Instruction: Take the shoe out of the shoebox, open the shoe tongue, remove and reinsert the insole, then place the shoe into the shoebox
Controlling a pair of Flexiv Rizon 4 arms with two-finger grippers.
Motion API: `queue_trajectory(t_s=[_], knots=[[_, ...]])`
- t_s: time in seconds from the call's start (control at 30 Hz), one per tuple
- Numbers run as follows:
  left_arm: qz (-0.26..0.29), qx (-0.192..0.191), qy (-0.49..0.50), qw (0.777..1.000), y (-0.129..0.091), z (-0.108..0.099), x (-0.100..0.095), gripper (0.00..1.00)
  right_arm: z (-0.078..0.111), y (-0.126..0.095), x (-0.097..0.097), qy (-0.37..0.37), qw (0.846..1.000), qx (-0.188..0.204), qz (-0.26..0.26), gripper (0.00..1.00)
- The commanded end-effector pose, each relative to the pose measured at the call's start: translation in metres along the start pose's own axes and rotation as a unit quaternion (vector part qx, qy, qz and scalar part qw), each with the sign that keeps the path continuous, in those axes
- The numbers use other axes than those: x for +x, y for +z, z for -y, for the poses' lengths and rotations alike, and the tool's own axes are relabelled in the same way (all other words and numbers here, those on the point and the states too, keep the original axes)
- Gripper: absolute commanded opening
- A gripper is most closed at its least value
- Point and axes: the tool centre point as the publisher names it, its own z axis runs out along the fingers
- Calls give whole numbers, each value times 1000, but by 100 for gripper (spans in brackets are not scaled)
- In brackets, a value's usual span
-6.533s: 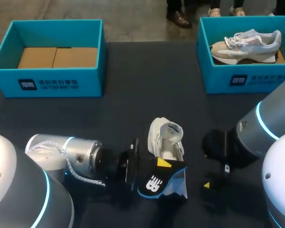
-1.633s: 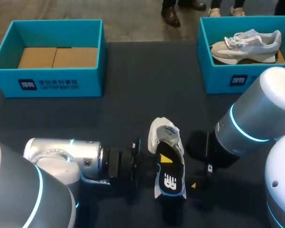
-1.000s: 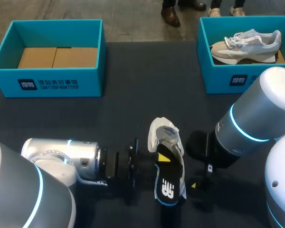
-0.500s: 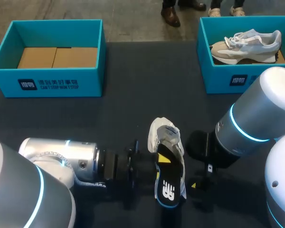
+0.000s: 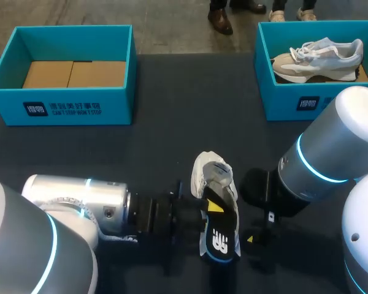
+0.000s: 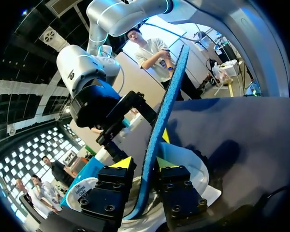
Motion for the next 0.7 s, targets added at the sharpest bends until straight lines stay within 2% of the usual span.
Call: queue_trajectory(t_s=[0.03, 0.1, 0.17, 0.33, 0.43, 0.53, 0.57, 0.7], knots=[[-8, -13, -4, 1000, 3, 5, -1, 26, 0, 2, 2, 1, 1000, 0, 3, 100], [-14, -18, -6, 1000, 4, 5, -2, 24, 0, 2, 2, 1, 1000, 0, 3, 100], [-17, -28, -6, 999, 5, 5, -2, 18, 0, 2, 2, 1, 1000, 0, 3, 100], [-20, -45, -5, 999, 6, 4, -2, 17, 0, 2, 2, 1, 1000, 0, 3, 100], [-24, -50, -9, 998, 7, 4, -2, 18, 0, 2, 2, 1, 1000, 0, 3, 100], [-26, -52, -10, 998, 8, 4, -2, 29, 0, 2, 2, 1, 1000, 0, 3, 100], [-27, -52, -11, 998, 9, 5, -2, 30, 0, 2, 2, 1, 1000, 0, 3, 100], [-28, -53, -14, 998, 12, 3, 1, 24, 0, 2, 2, 1, 1000, 0, 3, 100]])
